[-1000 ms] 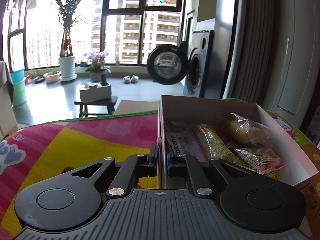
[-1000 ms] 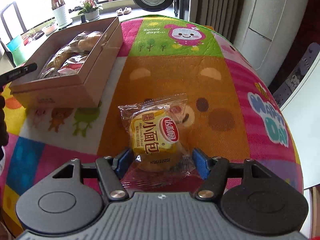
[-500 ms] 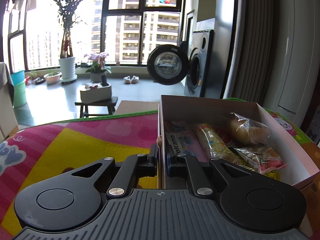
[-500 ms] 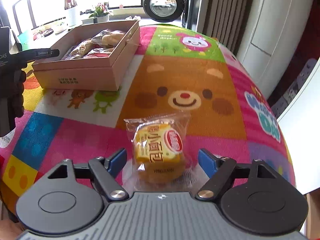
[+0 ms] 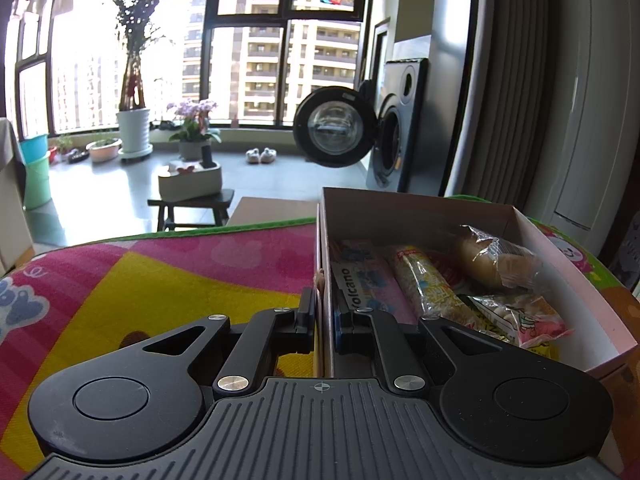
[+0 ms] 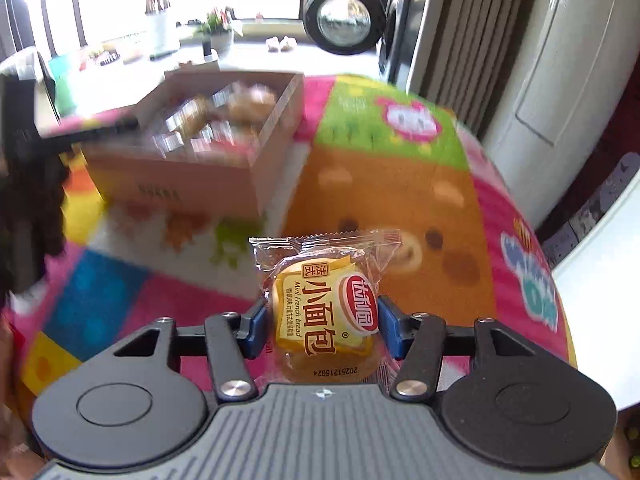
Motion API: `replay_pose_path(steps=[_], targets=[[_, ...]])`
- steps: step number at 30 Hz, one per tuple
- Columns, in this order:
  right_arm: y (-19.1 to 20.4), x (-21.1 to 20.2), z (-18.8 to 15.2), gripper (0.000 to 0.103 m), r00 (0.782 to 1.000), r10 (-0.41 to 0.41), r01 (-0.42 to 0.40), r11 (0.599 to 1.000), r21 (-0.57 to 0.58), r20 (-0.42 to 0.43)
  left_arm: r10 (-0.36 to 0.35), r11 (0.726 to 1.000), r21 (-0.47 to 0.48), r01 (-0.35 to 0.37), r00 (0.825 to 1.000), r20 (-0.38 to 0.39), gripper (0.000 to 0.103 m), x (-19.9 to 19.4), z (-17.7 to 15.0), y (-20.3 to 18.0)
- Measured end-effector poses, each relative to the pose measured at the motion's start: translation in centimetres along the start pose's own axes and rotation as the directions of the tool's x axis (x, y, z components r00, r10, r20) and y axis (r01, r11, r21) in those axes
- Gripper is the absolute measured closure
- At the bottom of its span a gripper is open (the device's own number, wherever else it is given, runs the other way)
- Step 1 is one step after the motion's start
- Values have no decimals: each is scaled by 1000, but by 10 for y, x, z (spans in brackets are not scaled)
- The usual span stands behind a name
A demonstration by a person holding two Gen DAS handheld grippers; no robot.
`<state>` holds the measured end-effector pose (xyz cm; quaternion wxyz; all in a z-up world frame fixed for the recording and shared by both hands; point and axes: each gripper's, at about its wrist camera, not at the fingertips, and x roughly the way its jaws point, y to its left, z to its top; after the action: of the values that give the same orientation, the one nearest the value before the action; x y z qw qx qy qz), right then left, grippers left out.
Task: Organize objects
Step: 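Carry the yellow bun into the pink box and open the right tool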
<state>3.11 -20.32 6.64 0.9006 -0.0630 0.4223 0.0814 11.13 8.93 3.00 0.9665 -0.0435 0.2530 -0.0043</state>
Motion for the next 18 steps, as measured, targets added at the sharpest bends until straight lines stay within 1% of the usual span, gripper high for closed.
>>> replay_pose_path(steps=[2,4,6,7,10,13,15,18], targets=[[7,-21,26,49,997,38,-37,999,-15,66,0,1000,0,0,1000,0,93,0,0,0],[20,-38,56,49,987,74,-67,996,-52,145,-1,1000,-1,1,1000,0,93,0,0,0],[36,-41,83,49,975,115,-100,991,-86,191,-1,1000,-2,1,1000,-1,93,0,0,0],[44,-37,94,49,971,133,-116,989,-94,198,-3,1000,-3,3,1000,-2,93,0,0,0],[64,-5,123,49,967,196,-186,980,-71,166,-10,1000,-14,10,1000,-11,93,1,-1,3],[75,49,140,49,967,241,-243,970,15,86,-19,999,-27,19,1000,-23,92,4,-1,5],[79,86,143,49,969,241,-244,966,83,48,-22,999,-30,21,999,-25,92,5,-1,5],[77,129,140,49,981,192,-191,972,136,7,-21,999,-29,21,999,-25,92,5,-1,5]])
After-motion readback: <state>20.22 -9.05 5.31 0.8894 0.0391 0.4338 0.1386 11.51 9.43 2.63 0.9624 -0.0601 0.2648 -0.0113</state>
